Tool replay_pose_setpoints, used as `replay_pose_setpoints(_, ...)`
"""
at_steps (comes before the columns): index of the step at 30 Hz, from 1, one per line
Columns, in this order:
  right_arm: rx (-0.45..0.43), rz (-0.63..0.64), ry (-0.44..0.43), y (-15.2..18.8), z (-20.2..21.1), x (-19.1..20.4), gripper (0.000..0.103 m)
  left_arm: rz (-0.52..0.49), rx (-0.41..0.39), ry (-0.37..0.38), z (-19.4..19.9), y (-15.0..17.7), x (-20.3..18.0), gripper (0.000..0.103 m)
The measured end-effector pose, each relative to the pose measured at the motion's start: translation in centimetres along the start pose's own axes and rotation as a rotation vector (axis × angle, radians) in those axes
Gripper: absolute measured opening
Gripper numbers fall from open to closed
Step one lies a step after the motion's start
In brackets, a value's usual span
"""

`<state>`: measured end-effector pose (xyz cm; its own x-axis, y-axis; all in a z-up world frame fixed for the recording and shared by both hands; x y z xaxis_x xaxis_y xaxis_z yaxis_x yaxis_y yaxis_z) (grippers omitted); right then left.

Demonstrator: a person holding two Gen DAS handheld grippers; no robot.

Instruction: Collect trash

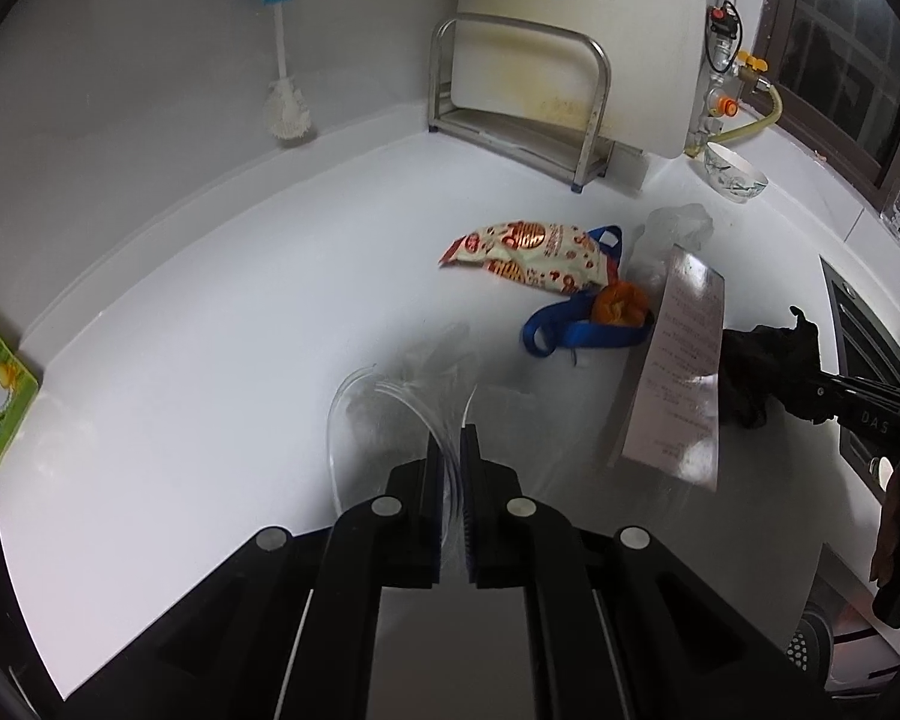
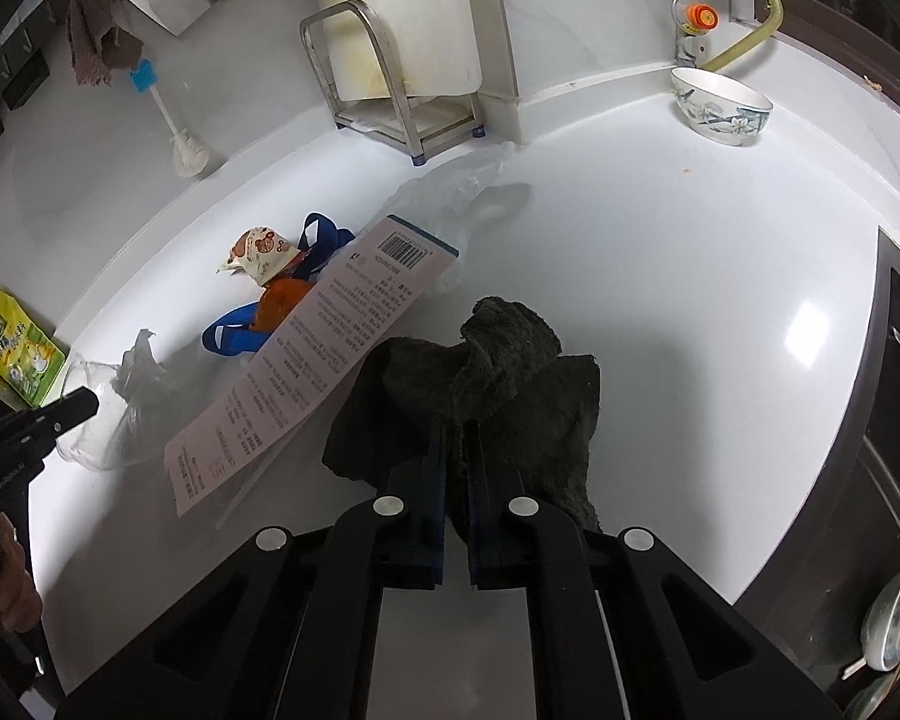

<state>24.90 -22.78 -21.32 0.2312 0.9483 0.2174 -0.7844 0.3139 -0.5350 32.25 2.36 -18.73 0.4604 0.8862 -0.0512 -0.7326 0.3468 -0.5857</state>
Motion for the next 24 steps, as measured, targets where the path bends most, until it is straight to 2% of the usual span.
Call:
replay_pose_setpoints(2, 0.005, 0.001, -0.001, 0.1, -0.1, 0.1, 0.005, 0.017, 0.012, 0.006, -0.1, 0.4, 0.2, 0.008)
replay_pose_setpoints(3, 0.006, 0.004, 0.001, 0.2, -0.1, 0.1, 0.005, 0.024, 0.02, 0.004, -0.2, 0.6, 0.4, 0.012)
replay_pose_setpoints(10, 0.006, -0.006, -0.002, 0.4, -0.3, 0.2, 0.005, 0.039, 0.032, 0.019, -0.2, 1.8, 0.6, 0.012)
replay_pose_setpoints(18, -0.003, -0.015, -0.005, 0.4, 0.0, 0.2, 0.005, 0.051, 0.021, 0.038, 0.9, 1.9, 0.4, 0.005)
replay_pose_setpoints(24, -0.023, -0.019, -0.007, 0.2, 1.0, 0.1, 0.005, 0.056, -0.013, 0.051, 2.7, 0.8, 0.3, 0.005)
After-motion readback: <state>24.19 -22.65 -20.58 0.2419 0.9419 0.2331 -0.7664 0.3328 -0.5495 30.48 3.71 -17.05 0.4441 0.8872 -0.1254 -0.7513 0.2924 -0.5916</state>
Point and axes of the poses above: each gripper's, at about its wrist camera, not at the fingertips, and z roughly against the way its jaws point, x to its left, y to its underside, the point moved 9 cm from there along -z, roughly the way its jaws point
